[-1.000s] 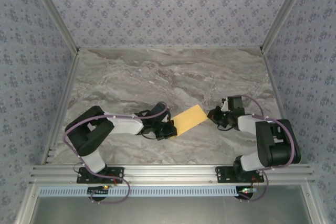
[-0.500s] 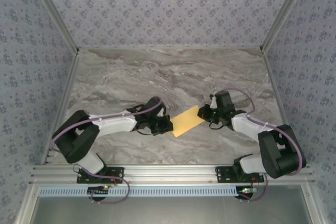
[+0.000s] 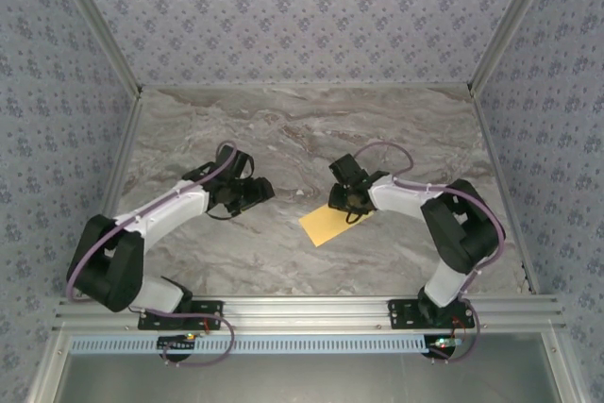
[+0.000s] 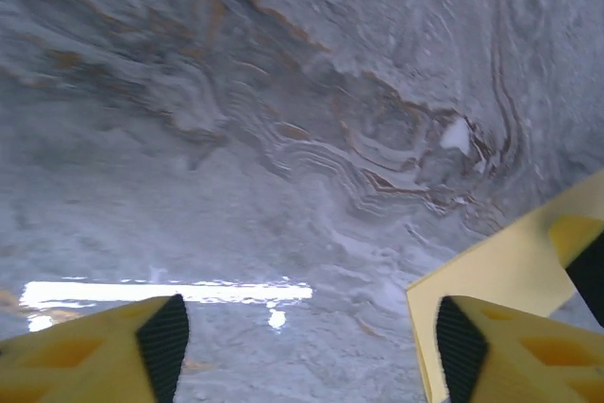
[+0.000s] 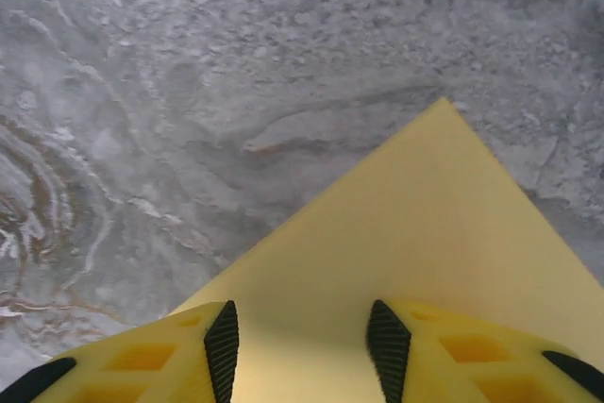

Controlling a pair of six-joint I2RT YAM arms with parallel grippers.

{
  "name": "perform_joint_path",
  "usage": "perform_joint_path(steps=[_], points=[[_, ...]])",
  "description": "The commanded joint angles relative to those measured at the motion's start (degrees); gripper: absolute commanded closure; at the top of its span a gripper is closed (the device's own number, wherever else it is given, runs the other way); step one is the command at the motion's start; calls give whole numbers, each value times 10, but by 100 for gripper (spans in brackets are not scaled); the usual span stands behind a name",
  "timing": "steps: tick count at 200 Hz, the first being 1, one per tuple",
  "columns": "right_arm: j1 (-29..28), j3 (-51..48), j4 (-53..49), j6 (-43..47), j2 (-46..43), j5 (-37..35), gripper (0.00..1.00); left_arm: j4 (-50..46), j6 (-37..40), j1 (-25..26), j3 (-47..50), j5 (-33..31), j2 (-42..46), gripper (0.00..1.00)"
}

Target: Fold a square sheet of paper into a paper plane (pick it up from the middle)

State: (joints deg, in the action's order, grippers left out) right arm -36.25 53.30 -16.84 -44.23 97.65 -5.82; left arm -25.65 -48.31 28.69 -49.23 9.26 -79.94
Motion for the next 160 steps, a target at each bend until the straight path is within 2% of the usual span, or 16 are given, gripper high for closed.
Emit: perform_joint_path(steps=[1, 17, 46, 64, 88, 110, 138, 160], points=[[-22, 24, -27, 6, 46, -50, 52, -70, 46, -15, -17, -50, 33, 19], [-42, 40, 11, 66, 77, -20, 52, -73, 59, -23, -8, -60, 56, 13], [-70, 74, 59, 213, 136, 103, 54, -67, 67, -36, 14, -53, 84, 1], [-89, 80, 75, 301, 146, 177, 56, -62, 69, -40, 26, -45, 94, 1], [-97, 89, 54, 372, 128, 208, 58, -51, 66, -47, 41, -30, 100, 1], [-89, 113, 3, 339, 83, 169, 55, -30, 58, -49, 53, -4, 101, 1], [-71, 101, -11, 216, 26, 114, 53, 6, 39, -49, 72, 40, 101, 1], [-39, 85, -3, 131, 27, 97, 54, 41, 22, -49, 85, 83, 98, 1]])
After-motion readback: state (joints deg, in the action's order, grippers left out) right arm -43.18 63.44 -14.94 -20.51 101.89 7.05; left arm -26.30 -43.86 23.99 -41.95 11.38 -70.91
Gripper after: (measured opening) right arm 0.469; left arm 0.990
